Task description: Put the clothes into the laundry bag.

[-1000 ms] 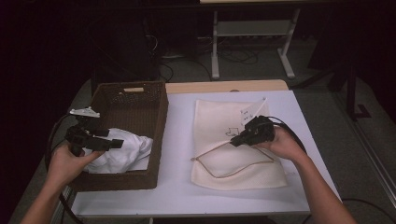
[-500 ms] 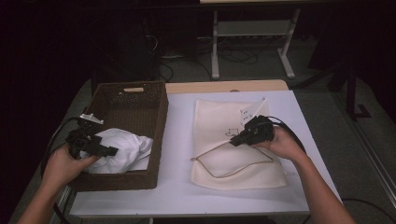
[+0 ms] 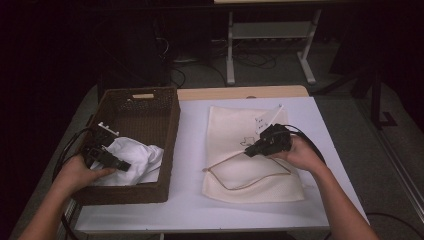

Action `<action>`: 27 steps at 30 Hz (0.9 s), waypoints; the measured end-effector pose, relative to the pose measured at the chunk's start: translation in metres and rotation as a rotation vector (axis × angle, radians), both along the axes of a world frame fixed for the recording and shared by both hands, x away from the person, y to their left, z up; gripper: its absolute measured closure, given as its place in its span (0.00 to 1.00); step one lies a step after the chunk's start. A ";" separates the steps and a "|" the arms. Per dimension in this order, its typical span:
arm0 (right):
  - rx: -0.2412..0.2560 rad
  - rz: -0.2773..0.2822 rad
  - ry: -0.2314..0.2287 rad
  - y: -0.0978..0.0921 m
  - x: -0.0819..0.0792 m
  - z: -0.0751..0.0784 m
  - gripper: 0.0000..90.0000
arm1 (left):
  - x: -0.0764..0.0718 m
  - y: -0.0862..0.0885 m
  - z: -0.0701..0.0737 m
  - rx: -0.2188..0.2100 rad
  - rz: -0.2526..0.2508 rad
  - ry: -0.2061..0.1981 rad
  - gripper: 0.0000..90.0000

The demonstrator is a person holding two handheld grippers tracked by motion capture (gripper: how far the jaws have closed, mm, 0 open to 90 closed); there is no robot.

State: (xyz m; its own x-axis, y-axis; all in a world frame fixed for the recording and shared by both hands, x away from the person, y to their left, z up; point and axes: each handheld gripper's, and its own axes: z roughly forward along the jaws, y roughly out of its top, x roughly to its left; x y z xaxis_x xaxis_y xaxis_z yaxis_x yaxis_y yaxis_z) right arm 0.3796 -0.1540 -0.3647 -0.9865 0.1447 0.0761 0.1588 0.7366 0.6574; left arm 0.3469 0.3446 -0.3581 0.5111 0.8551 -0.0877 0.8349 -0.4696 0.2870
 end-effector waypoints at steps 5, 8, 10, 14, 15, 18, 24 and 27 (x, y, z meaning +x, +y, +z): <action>0.001 -0.005 0.002 -0.001 0.000 0.001 0.96 | 0.005 -0.002 -0.002 -0.009 -0.017 0.059 0.11; 0.002 -0.005 0.001 -0.002 0.001 0.001 0.96 | 0.006 -0.001 -0.004 -0.025 -0.024 0.076 0.11; 0.000 -0.007 0.001 -0.001 0.001 0.001 0.96 | 0.006 0.000 -0.006 -0.027 -0.029 0.080 0.11; 0.000 -0.009 0.000 -0.001 0.002 0.001 0.96 | 0.007 -0.006 -0.010 0.022 -0.043 0.076 0.12; 0.001 -0.011 0.001 -0.001 0.002 0.001 0.96 | 0.008 -0.008 -0.012 0.042 -0.049 0.074 0.12; -0.005 -0.009 -0.006 0.001 0.002 0.002 0.96 | 0.010 -0.013 -0.016 0.080 -0.048 0.071 0.14; -0.014 -0.010 -0.016 0.004 0.000 0.003 0.96 | 0.011 -0.015 -0.018 0.118 -0.061 0.046 0.22; -0.016 -0.012 -0.016 0.004 0.000 0.004 0.95 | 0.013 -0.015 -0.020 0.131 -0.065 0.032 0.26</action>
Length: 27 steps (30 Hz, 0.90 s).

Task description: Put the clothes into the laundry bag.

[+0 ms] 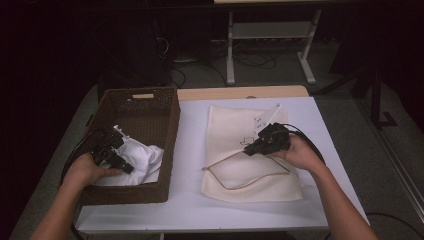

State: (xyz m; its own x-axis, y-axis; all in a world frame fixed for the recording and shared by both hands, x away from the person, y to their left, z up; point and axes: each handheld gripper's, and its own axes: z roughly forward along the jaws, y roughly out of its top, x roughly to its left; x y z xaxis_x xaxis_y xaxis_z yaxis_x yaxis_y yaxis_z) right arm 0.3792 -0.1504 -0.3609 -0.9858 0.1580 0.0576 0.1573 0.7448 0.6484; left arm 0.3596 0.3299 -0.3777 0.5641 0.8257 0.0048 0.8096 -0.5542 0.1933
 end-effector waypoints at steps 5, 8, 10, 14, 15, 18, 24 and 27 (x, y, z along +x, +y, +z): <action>0.002 -0.002 -0.007 -0.001 -0.001 0.002 0.95 | 0.003 0.000 0.000 -0.002 -0.011 0.002 0.28; 0.005 -0.001 -0.007 -0.001 0.000 0.002 0.95 | 0.003 0.001 0.000 -0.015 0.013 -0.004 0.28; 0.002 -0.001 -0.008 -0.001 0.000 0.002 0.95 | 0.003 0.000 0.001 -0.010 0.013 -0.001 0.29; 0.006 -0.004 -0.005 0.000 0.000 0.002 0.95 | 0.002 0.001 0.002 -0.015 0.011 -0.022 0.36; 0.005 -0.002 -0.009 0.001 0.000 0.002 0.95 | 0.001 0.000 0.003 -0.012 0.007 -0.031 0.39; 0.004 -0.003 -0.010 0.000 0.000 0.002 0.95 | 0.001 -0.004 0.004 0.001 0.021 -0.048 0.51; 0.005 -0.005 -0.014 0.000 -0.001 0.003 0.95 | 0.006 -0.006 0.005 0.006 0.031 -0.039 0.68; 0.007 -0.004 -0.019 0.000 -0.001 0.003 0.95 | 0.006 -0.005 0.005 0.001 0.032 -0.043 0.71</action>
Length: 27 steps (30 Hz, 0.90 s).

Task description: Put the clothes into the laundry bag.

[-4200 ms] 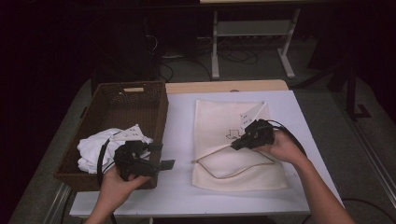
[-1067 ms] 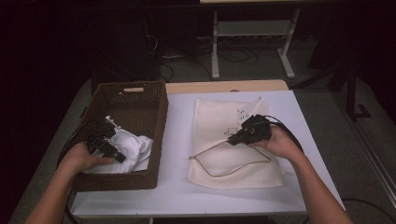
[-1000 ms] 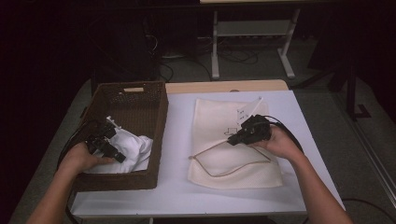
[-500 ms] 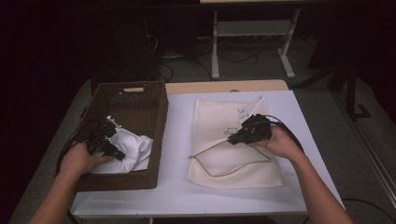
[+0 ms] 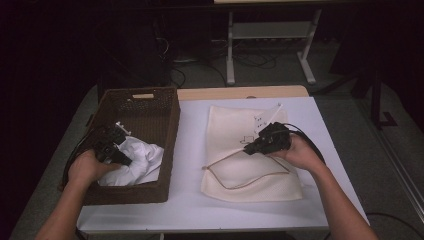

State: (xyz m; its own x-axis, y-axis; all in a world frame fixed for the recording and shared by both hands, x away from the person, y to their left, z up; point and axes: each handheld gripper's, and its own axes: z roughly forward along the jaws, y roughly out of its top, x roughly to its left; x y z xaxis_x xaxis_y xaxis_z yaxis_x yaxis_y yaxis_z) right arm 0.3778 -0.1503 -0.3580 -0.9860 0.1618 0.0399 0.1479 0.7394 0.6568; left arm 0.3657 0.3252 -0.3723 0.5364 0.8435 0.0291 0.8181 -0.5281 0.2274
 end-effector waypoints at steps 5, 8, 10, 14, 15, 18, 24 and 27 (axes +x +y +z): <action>0.000 -0.001 -0.004 0.000 0.000 0.001 0.95 | 0.000 0.002 0.001 -0.017 0.002 -0.005 0.74; 0.005 -0.004 -0.006 -0.001 0.000 0.001 0.95 | 0.000 0.003 0.002 -0.024 0.007 -0.005 0.74; 0.006 -0.006 -0.007 -0.001 0.000 0.001 0.95 | -0.001 0.004 0.003 -0.032 0.011 -0.007 0.75; 0.010 -0.010 -0.006 -0.002 0.001 0.001 0.95 | -0.002 0.004 0.006 -0.029 0.001 -0.019 0.78; 0.010 -0.010 -0.006 -0.002 0.001 0.001 0.95 | -0.003 0.004 0.007 -0.026 -0.002 -0.020 0.78; 0.010 -0.012 -0.003 -0.003 0.002 0.001 0.95 | -0.004 0.003 0.009 -0.020 -0.004 -0.026 0.79; 0.011 -0.016 -0.006 -0.004 0.001 0.003 0.95 | -0.006 0.009 0.016 -0.056 0.014 -0.032 0.79; 0.011 -0.022 -0.005 -0.006 0.002 0.003 0.95 | -0.008 0.014 0.021 -0.077 0.026 -0.039 0.79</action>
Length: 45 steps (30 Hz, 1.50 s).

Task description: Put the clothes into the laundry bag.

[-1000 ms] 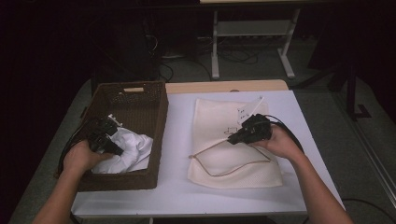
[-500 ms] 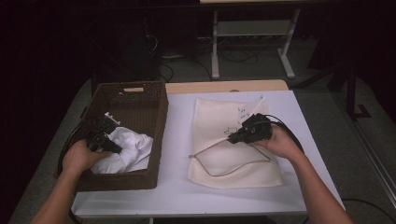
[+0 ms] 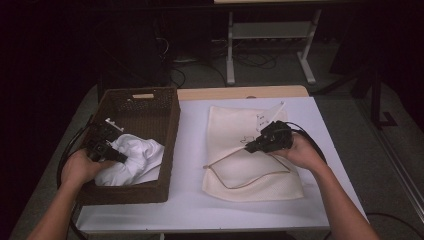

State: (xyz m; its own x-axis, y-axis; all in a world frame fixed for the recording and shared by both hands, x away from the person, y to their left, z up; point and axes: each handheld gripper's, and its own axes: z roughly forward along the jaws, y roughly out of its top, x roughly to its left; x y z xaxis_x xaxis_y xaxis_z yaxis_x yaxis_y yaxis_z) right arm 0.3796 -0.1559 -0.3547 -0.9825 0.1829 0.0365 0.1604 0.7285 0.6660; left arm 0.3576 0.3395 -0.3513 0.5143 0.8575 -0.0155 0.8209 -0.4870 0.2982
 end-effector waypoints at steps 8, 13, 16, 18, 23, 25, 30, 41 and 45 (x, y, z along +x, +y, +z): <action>0.007 -0.005 0.012 0.000 0.002 -0.001 0.96 | -0.007 0.016 0.019 -0.090 0.032 -0.027 0.79; 0.019 -0.016 0.017 -0.002 0.003 0.000 0.97 | -0.012 0.023 0.033 -0.162 0.039 -0.047 0.79; 0.024 -0.022 0.015 -0.004 0.003 0.001 0.97 | -0.015 0.025 0.040 -0.197 0.036 -0.066 0.79; 0.029 -0.024 0.013 -0.005 0.003 0.002 0.97 | -0.017 0.026 0.045 -0.212 0.022 -0.081 0.79; 0.039 -0.031 0.012 -0.008 0.004 0.005 0.97 | -0.022 0.029 0.059 -0.291 0.025 -0.109 0.79; 0.043 -0.036 0.012 -0.009 0.005 0.006 0.97 | -0.023 0.031 0.065 -0.310 0.018 -0.124 0.79; 0.047 -0.043 0.011 -0.011 0.006 0.007 0.97 | -0.028 0.028 0.081 -0.335 -0.002 -0.142 0.79; 0.048 -0.054 0.006 -0.010 0.009 0.016 0.97 | -0.036 0.016 0.111 -0.407 -0.055 -0.180 0.79; 0.056 -0.059 0.004 -0.010 0.010 0.018 0.97 | -0.039 0.010 0.122 -0.406 -0.083 -0.192 0.79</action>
State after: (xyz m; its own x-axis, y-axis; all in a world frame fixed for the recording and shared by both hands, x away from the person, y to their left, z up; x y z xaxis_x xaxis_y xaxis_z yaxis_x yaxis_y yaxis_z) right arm 0.3900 -0.1661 -0.3370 -0.9698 0.2382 0.0523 0.2049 0.6795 0.7045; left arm 0.3184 0.3497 -0.2291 0.6074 0.7574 -0.2397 0.6951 -0.3606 0.6219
